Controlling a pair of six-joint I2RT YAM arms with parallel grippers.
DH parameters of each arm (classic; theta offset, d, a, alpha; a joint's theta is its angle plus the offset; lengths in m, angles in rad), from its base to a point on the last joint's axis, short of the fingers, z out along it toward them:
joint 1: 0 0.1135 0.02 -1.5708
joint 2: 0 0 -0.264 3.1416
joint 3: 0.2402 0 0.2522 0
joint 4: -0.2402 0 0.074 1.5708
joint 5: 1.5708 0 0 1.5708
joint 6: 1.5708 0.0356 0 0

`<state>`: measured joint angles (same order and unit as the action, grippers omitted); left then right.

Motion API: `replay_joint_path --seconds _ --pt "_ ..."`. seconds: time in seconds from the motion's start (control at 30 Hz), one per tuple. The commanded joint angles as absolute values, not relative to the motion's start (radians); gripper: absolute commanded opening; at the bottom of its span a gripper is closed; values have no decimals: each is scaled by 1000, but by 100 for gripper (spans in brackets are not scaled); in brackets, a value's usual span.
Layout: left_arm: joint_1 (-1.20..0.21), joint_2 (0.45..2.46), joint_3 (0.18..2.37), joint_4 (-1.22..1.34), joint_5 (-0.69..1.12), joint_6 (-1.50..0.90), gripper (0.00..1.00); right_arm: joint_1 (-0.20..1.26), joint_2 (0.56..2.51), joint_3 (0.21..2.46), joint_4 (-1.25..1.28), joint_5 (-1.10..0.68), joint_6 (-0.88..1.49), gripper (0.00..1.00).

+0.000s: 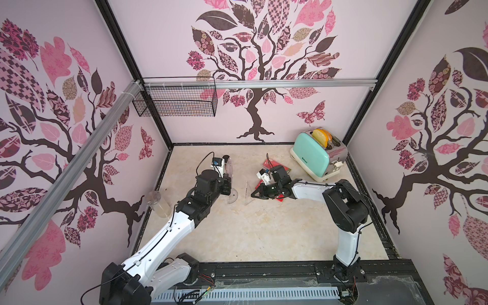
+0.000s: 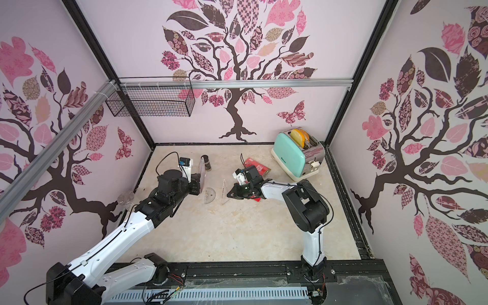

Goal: Open the ruler set and take out the ruler
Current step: Place the ruler at the center of the board.

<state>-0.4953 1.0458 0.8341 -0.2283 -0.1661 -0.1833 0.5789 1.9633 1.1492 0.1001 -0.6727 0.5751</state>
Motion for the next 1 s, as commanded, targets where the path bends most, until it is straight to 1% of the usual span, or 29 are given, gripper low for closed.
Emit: replay_joint_path --seconds 0.0,0.27,0.5,0.57,0.63,0.8,0.87,0.97 --pt "-492 1024 816 -232 -141 -183 0 574 2001 1221 106 -699 566 0" --pt "-492 1012 797 -227 -130 -179 0 570 2120 1320 92 -719 578 2" --pt "-492 1022 801 -233 -126 -176 0 560 2195 1382 53 -732 571 12" --pt "-492 1022 801 -233 -128 -176 0 557 2200 1384 47 -732 568 16" --pt "-492 1021 799 -234 -128 -176 0 557 2200 1387 35 -729 560 19" --pt "-491 1027 801 -233 -124 -176 0 556 2170 1388 0 -701 533 31" --pt "-490 1030 802 -233 -123 -175 0 556 2134 1382 -23 -679 515 33" --pt "-491 1042 804 -234 -123 -173 0 557 2040 1346 -39 -646 493 31"
